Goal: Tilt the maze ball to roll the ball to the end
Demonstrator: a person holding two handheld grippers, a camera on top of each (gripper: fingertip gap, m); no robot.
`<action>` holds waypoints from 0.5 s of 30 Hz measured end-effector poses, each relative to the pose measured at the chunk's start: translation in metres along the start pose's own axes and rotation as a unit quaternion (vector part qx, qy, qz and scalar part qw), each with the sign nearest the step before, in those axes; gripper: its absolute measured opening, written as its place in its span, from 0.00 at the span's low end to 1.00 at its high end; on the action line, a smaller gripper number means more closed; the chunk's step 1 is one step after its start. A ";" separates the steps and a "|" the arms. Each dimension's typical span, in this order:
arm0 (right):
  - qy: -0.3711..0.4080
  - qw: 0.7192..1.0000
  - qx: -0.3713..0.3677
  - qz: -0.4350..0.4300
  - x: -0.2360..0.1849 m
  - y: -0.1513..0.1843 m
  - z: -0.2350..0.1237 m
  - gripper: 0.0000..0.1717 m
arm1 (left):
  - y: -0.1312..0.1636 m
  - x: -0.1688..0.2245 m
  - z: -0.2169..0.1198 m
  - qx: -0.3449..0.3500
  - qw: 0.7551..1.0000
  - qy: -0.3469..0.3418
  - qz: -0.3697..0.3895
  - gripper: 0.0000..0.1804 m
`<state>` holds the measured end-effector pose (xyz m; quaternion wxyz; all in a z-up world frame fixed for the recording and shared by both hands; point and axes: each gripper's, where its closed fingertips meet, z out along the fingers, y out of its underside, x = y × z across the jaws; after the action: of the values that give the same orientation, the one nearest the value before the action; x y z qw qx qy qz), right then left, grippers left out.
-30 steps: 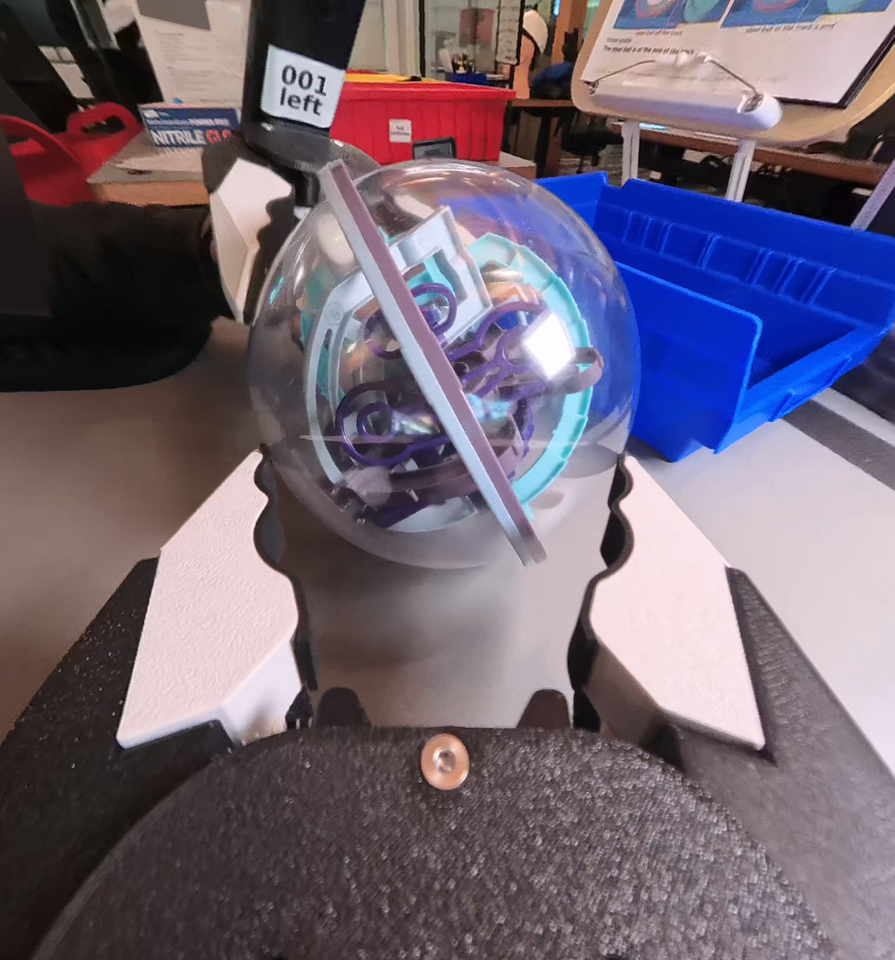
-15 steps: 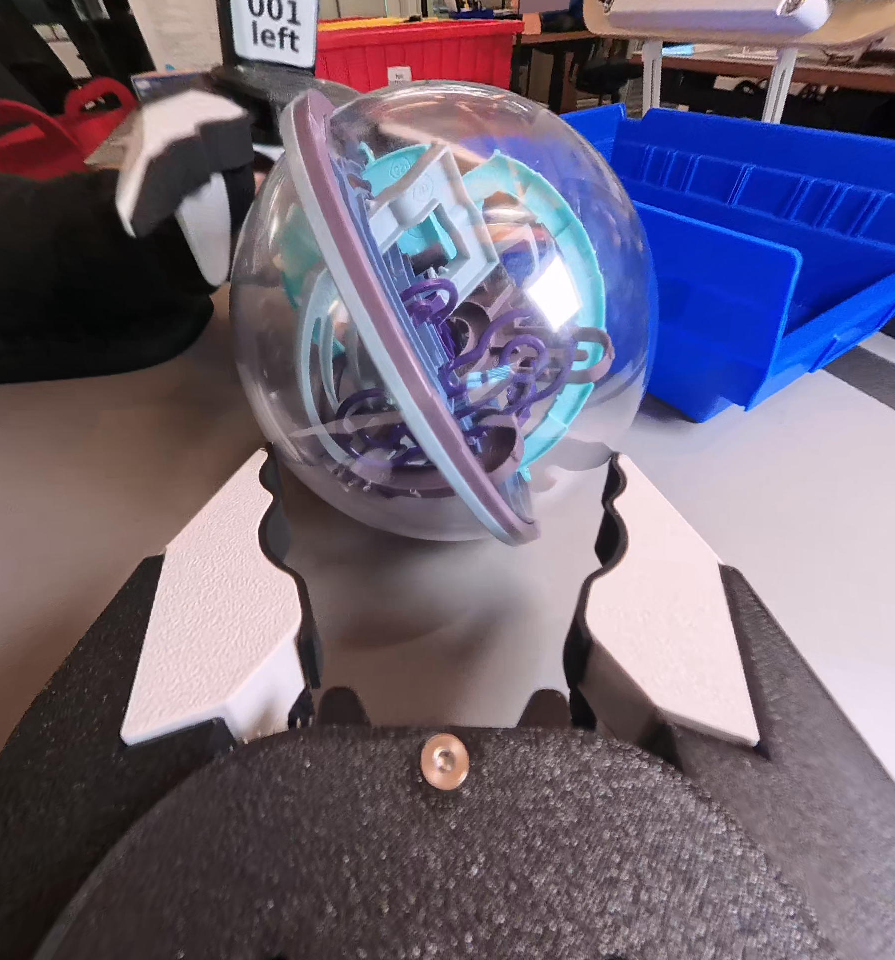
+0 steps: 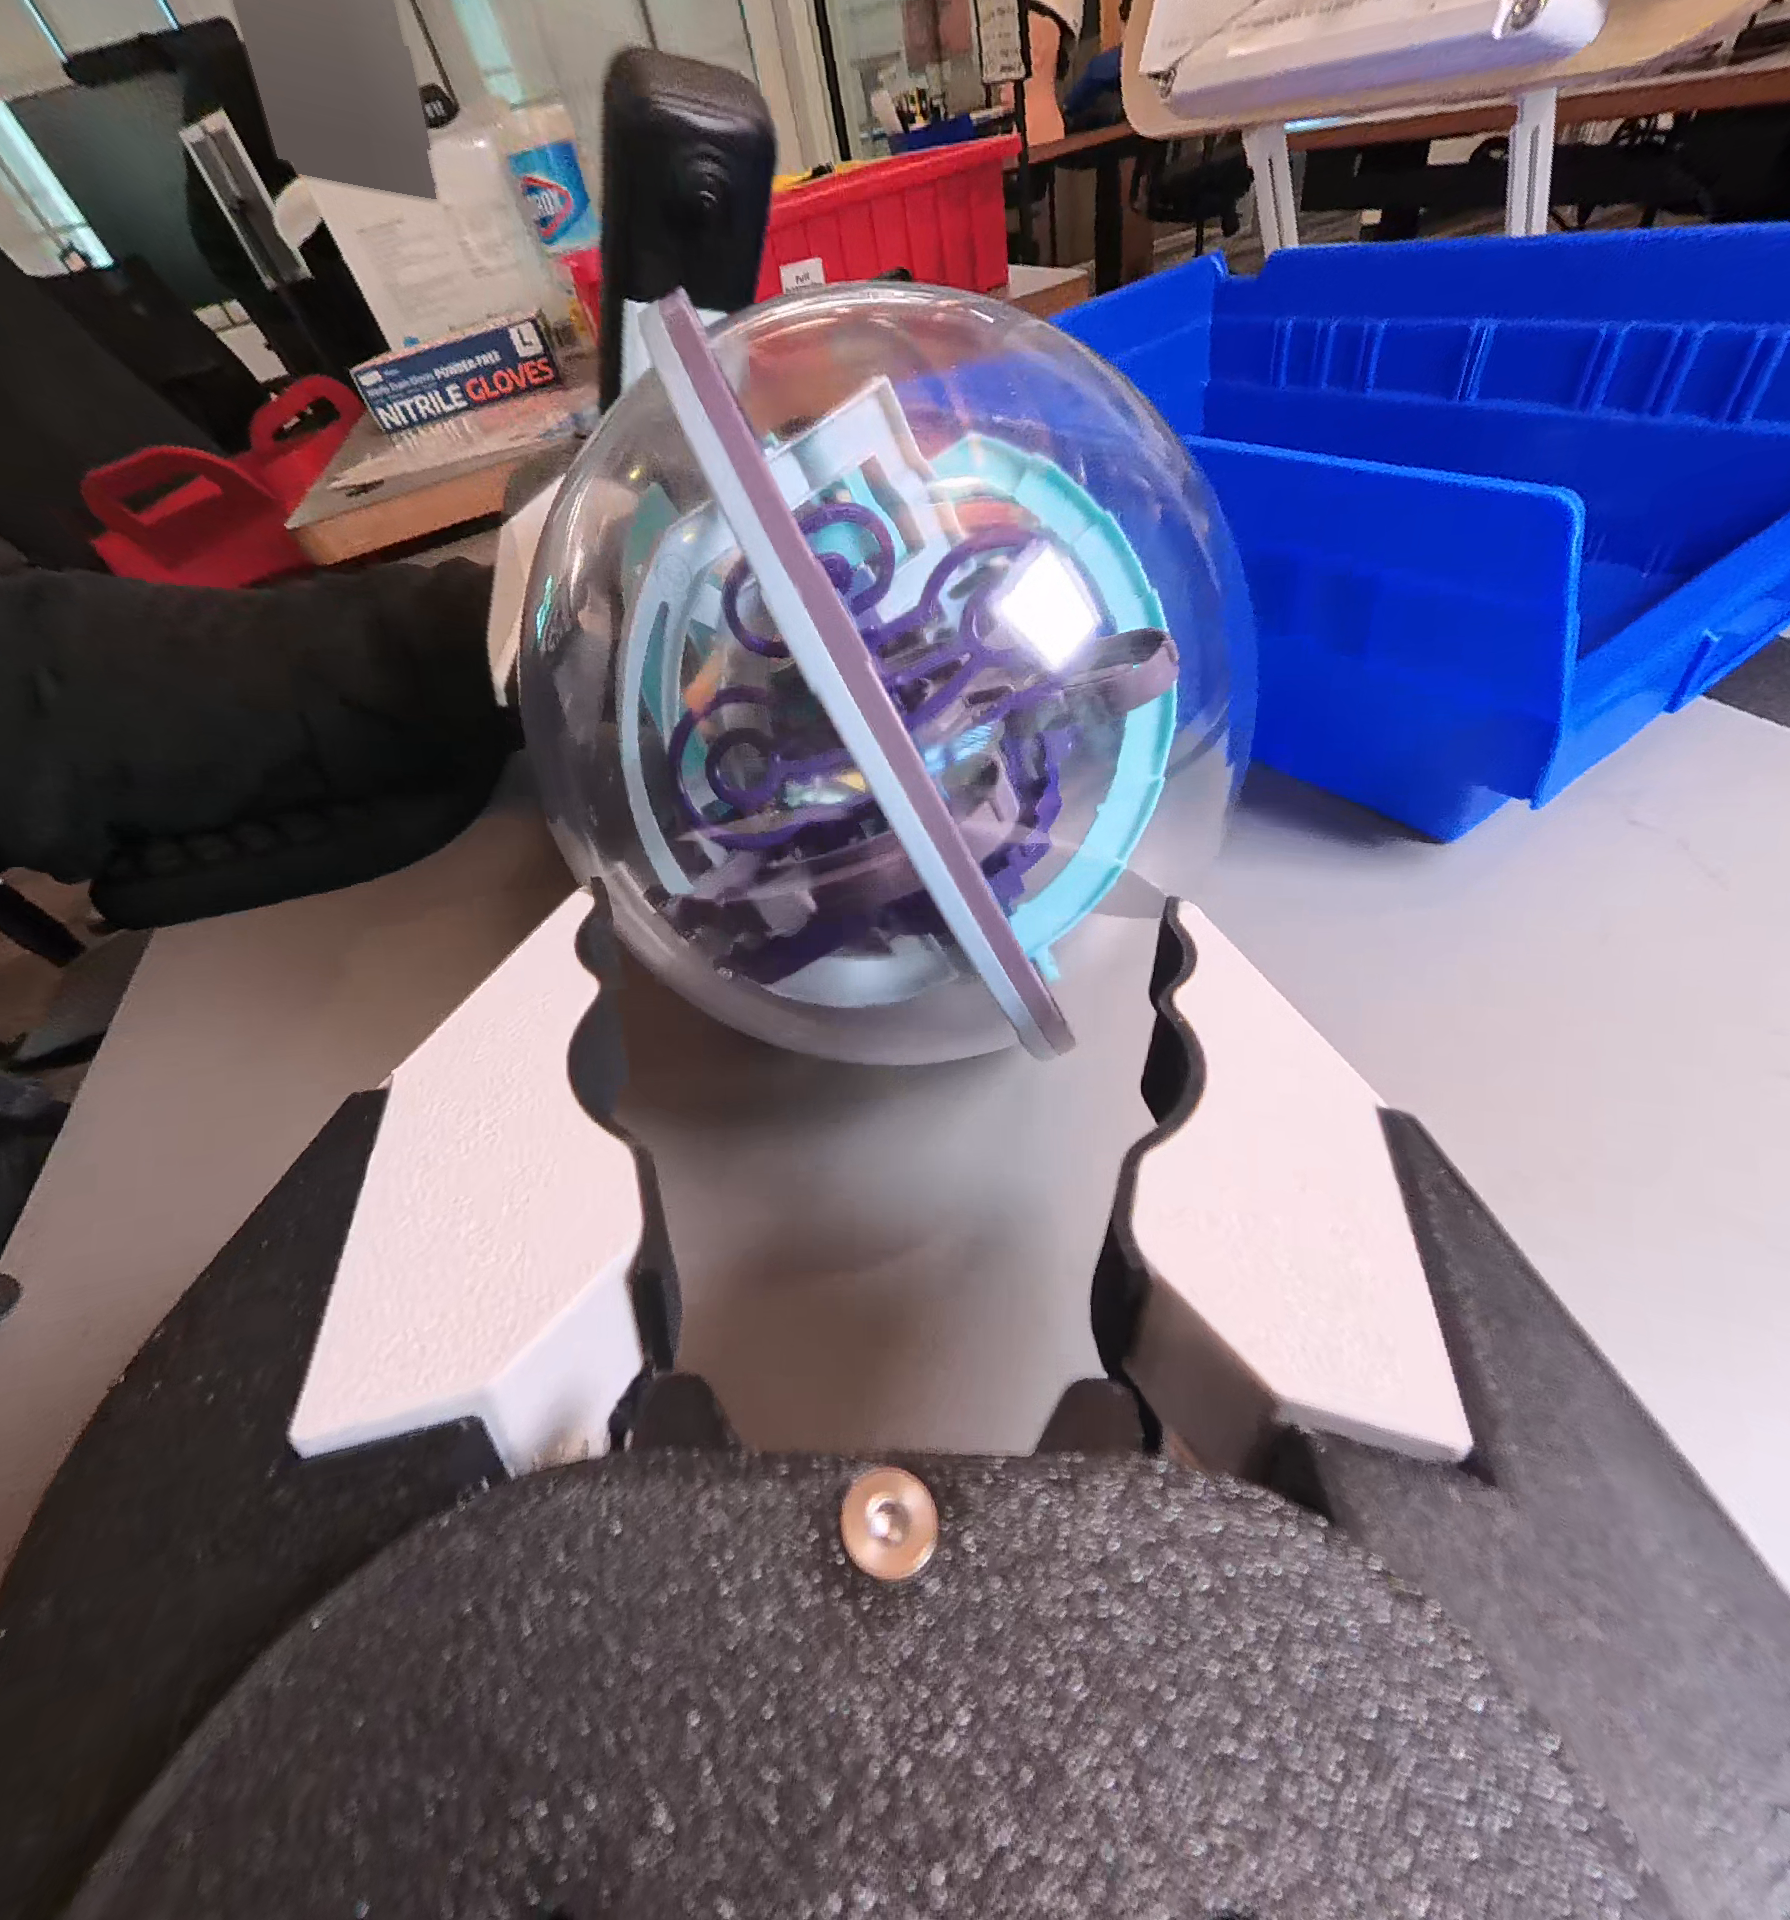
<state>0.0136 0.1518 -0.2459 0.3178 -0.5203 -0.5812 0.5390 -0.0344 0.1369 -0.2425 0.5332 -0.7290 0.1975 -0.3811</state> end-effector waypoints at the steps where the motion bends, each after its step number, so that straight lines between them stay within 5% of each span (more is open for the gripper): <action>1: -0.002 1.000 0.004 -0.004 -0.001 -0.001 0.000 0.57 | 0.001 0.001 -0.002 0.001 1.000 0.010 -0.008 0.85; 15: -0.019 0.998 0.036 0.052 0.008 -0.006 -0.008 0.49 | -0.007 -0.005 -0.001 0.018 0.995 -0.004 -0.099 0.85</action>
<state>0.0174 0.1626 -0.2403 0.2965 -0.5280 -0.5396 0.5849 -0.0390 0.1428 -0.2376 0.5067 -0.7366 0.1153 -0.4328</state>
